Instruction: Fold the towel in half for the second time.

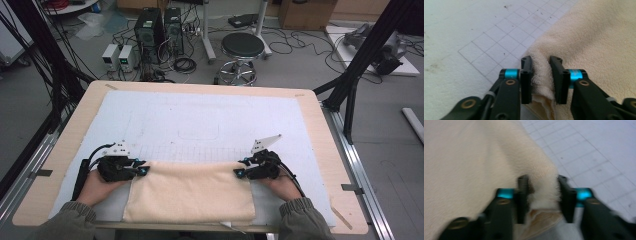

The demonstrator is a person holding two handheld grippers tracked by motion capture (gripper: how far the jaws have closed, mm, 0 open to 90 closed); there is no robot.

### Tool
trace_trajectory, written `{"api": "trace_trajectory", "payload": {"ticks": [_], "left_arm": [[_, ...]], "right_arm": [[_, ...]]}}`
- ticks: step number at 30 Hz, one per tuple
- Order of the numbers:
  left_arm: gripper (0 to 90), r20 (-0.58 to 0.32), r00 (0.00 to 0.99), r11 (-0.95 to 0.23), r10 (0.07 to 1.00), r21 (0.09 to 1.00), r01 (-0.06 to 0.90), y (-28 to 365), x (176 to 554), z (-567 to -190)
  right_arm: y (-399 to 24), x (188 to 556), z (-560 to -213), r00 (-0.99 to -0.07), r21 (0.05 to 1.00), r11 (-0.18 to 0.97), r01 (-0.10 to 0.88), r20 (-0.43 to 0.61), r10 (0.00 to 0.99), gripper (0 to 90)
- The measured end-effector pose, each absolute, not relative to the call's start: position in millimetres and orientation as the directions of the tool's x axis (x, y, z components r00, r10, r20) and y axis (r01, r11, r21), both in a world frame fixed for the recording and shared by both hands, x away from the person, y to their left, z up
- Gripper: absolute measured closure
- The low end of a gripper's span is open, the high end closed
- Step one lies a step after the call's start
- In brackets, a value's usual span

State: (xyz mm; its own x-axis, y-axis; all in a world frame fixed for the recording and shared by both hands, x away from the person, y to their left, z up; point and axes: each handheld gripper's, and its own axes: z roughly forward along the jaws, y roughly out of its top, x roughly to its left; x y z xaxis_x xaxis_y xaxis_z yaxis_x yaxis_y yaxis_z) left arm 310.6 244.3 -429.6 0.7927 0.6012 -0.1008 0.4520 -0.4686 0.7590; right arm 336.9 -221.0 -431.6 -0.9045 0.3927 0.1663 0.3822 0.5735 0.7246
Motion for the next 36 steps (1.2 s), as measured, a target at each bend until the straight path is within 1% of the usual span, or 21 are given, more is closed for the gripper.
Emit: {"api": "trace_trajectory", "payload": {"ticks": [1,5,9,13,16,17,18,19,20,21,23,24,26,27,30,32,34,35,36], "left_arm": [[77.4,-0.091,0.788,-0.468,0.609,0.761,0.45,244,311,-429],[79.8,-0.043,0.744,-0.44,0.667,0.784,0.439,239,317,-422],[80.0,-0.011,0.67,-0.378,0.742,0.819,0.432,238,339,-407],[80.0,-0.007,0.602,-0.321,0.798,0.842,0.435,238,371,-390],[79.9,-0.012,0.554,-0.278,0.832,0.856,0.436,236,403,-376],[78.8,-0.003,0.544,-0.281,0.839,0.854,0.438,234,410,-375],[74.3,0.034,0.514,-0.302,0.857,0.842,0.447,231,419,-374],[66.7,0.062,0.484,-0.319,0.873,0.823,0.47,229,424,-373],[59.1,0.056,0.476,-0.311,0.878,0.822,0.478,230,426,-374],[55.0,0.038,0.485,-0.303,0.874,0.822,0.483,232,426,-375],[54.5,0.033,0.513,-0.314,0.858,0.824,0.472,237,420,-377],[54.3,0.039,0.52,-0.319,0.853,0.827,0.462,240,415,-379],[52.6,0.011,0.542,-0.317,0.84,0.821,0.474,246,406,-381],[51.3,0.019,0.548,-0.316,0.836,0.833,0.454,248,399,-383],[51.5,0.028,0.572,-0.32,0.82,0.851,0.417,253,379,-385],[50.8,0.052,0.593,-0.343,0.803,0.855,0.39,254,367,-387],[49.9,0.049,0.609,-0.344,0.792,0.859,0.378,254,355,-390],[47.9,0.049,0.616,-0.345,0.786,0.862,0.372,254,350,-392],[46.0,0.056,0.622,-0.351,0.781,0.863,0.363,254,345,-394]], "right_arm": [[-221,336,-429,-0.912,0.732,0.58,0.357,0.139,0.386,75.9],[-218,338,-416,-0.906,0.743,0.592,0.311,0.043,0.422,77.8],[-211,359,-395,-0.877,0.768,0.577,0.279,-0.041,0.479,77.9],[-205,389,-381,-0.849,0.777,0.561,0.284,-0.068,0.524,77.9],[-202,414,-373,-0.823,0.786,0.54,0.301,-0.072,0.564,77.8],[-201,425,-371,-0.806,0.791,0.527,0.311,-0.075,0.588,76.4],[-201,432,-371,-0.793,0.795,0.516,0.32,-0.074,0.605,73.0],[-202,441,-372,-0.771,0.793,0.503,0.344,-0.067,0.634,66.7],[-203,446,-375,-0.754,0.79,0.495,0.363,-0.064,0.654,60.2],[-205,448,-377,-0.747,0.79,0.483,0.378,-0.049,0.663,57.4],[-208,447,-381,-0.761,0.789,0.467,0.399,0.001,0.649,52.8],[-209,443,-382,-0.77,0.788,0.472,0.395,0.003,0.638,51.8],[-211,433,-383,-0.782,0.791,0.478,0.382,0.001,0.623,48.7],[-213,427,-382,-0.786,0.793,0.479,0.377,0.001,0.618,47.9],[-216,411,-380,-0.798,0.799,0.488,0.351,-0.018,0.603,45.2],[-219,399,-377,-0.799,0.803,0.483,0.349,-0.014,0.601,41.8],[-221,388,-377,-0.801,0.808,0.477,0.346,-0.01,0.599,37.6],[-221,383,-378,-0.798,0.805,0.48,0.349,-0.014,0.603,34.8],[-222,377,-380,-0.794,0.811,0.472,0.346,-0.014,0.607,34.4]]}}
